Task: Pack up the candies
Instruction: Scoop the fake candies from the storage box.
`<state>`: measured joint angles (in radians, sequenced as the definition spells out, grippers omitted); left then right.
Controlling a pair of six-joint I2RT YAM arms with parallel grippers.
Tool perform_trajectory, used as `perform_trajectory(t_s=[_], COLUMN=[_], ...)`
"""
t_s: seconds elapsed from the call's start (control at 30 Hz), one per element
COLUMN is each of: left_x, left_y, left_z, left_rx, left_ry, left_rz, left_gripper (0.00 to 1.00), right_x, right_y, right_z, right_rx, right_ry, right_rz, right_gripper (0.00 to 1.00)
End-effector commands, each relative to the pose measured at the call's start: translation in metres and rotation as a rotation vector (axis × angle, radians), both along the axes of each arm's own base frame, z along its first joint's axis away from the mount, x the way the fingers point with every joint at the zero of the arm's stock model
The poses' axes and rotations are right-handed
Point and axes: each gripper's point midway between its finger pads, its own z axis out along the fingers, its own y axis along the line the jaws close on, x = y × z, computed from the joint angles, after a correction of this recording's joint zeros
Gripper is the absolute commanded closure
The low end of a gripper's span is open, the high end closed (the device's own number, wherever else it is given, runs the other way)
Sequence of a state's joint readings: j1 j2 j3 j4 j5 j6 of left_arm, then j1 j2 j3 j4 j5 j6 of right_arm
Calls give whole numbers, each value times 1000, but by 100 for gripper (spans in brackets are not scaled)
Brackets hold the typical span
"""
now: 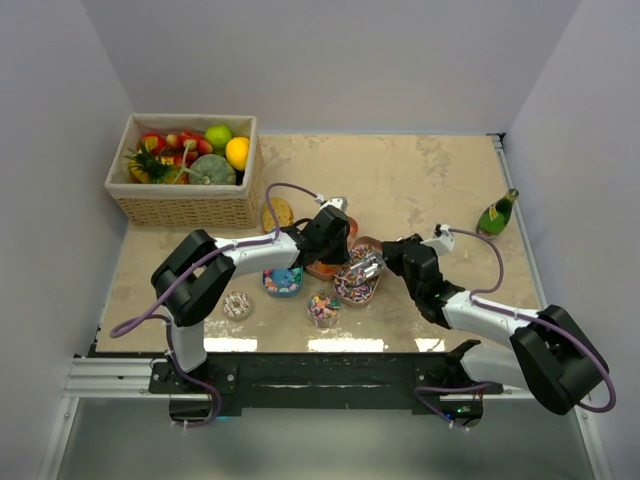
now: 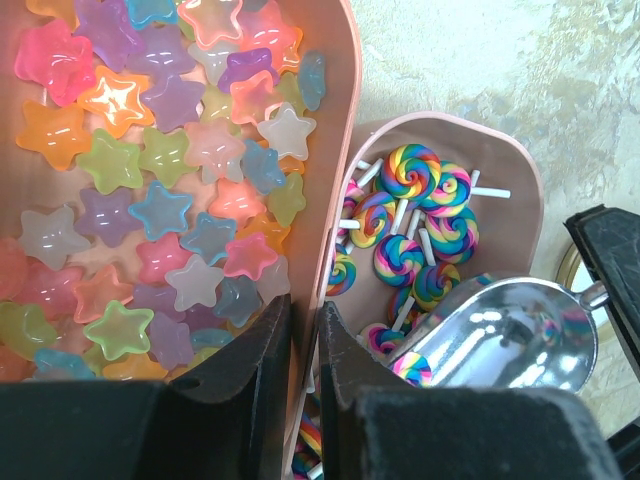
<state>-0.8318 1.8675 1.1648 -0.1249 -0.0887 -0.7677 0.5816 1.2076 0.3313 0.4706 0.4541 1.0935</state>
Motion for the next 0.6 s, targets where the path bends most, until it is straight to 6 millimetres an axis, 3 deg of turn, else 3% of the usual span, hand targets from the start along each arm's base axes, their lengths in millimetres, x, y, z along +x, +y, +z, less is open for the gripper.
perform_trajectory(t_s=[0.0,0.13,0.57], left_x=[15,16,15], left_y=[9,9,8], left_z=[8,9,9], left_rx=[0,0,-2], left_ry=[-39,-41,-41], left_rz=[75,74,69], left_gripper=[100,100,100], right_x=[-7,-12,-15], right_y=[-8,-17,-19], right_z=[-3,-8,-25], right_rx=[37,44,36], right_ry=[24,46,80], right_rz=[-50,-96,-103], right_gripper=[100,100,100])
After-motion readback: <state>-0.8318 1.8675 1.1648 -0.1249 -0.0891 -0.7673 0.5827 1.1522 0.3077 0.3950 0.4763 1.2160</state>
